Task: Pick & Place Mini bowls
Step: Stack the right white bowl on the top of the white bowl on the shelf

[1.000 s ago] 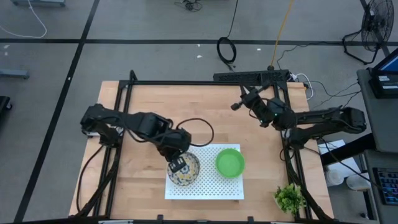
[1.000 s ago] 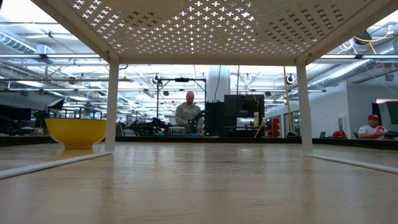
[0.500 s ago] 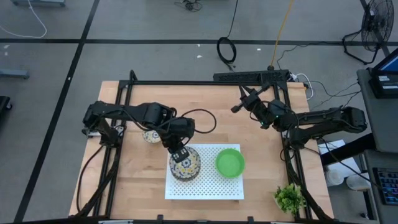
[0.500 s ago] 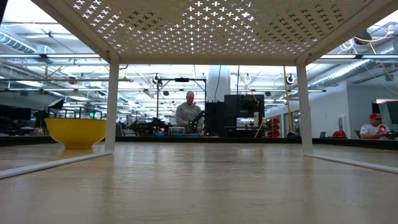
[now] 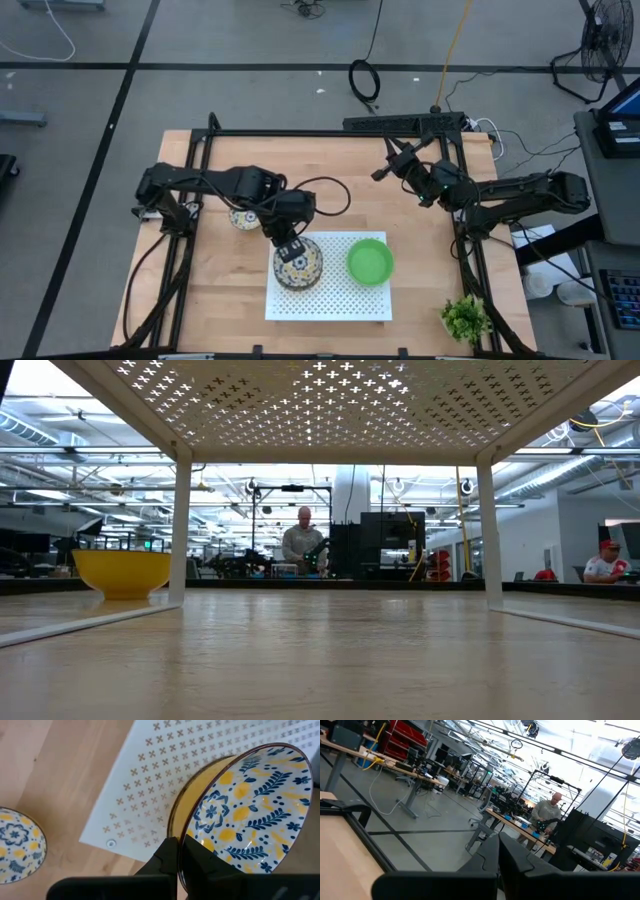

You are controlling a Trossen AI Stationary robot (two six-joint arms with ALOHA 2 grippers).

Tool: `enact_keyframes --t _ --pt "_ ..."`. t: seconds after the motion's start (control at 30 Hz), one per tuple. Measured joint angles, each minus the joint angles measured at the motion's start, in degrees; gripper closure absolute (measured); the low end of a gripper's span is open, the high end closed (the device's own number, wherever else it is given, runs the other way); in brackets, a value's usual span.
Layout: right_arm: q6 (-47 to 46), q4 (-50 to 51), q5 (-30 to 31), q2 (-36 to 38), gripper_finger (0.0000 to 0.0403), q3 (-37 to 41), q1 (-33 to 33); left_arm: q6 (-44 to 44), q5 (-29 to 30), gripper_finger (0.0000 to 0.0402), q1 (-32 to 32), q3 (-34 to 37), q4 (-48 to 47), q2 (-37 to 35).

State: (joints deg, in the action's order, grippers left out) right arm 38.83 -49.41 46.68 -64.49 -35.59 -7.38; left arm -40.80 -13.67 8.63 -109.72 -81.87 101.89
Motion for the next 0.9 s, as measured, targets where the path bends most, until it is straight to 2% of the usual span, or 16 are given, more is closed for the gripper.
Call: enact_keyframes --t 0.4,0.77,0.9 --pt "0.0 0.0 0.0 0.0 0.0403 0.0 0.0 -1.1 -1.7 0.0394 0.1 0.2 -0.1 -0.2" --pt "-0.2 0.0 0.0 0.0 0.0403 0.0 0.0 -1.2 -1.9 0.0393 0.0 4.5 2.4 -0.2" --pt "-0.2 0.0 0.0 0.0 0.0403 0.0 0.0 -1.2 -1.6 0.0369 0.0 4.6 3.2 -0.2"
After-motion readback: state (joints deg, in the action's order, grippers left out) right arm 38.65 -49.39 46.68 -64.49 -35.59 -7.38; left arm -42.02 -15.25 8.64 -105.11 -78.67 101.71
